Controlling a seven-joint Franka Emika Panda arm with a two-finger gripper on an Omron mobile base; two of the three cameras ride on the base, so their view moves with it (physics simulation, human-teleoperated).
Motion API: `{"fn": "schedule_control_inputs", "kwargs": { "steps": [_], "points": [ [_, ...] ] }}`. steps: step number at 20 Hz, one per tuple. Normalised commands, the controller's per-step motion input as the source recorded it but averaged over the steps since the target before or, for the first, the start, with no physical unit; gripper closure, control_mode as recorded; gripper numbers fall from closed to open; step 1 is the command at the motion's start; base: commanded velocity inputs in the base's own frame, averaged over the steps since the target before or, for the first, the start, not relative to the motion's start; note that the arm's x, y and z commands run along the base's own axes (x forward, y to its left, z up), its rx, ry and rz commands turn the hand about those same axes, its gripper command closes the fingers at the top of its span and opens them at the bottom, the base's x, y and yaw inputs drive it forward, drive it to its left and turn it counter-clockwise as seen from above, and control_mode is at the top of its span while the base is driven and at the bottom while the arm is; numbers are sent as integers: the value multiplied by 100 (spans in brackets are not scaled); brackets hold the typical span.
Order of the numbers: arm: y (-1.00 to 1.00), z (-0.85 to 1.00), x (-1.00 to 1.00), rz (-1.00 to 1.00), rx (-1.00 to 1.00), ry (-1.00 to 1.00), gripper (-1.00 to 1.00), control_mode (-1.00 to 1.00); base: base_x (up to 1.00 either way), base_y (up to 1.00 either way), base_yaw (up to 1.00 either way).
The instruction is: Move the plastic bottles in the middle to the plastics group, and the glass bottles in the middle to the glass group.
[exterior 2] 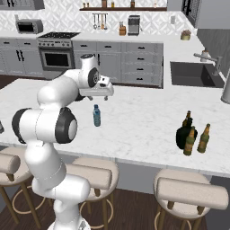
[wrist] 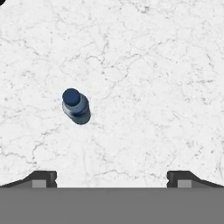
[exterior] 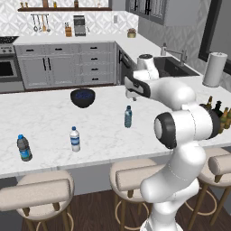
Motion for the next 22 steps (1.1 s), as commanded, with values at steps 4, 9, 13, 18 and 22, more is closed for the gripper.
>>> {"fn": "schedule_control_inputs", "kwargs": {
  "steps": [4,9,13,18,22],
  "points": [
    [43,-1,-2,0,2,-1,-100,-100,0,0,0],
    [23,-26,0,0,7,-6,-100,-100,0,0,0],
    [3,-27,14,0,1,0,-100,-100,0,0,0],
    [0,-20,21,0,3,0,-100,-100,0,0,0],
    [0,-16,22,0,1,0,-100,-100,0,0,0]
  ]
}}
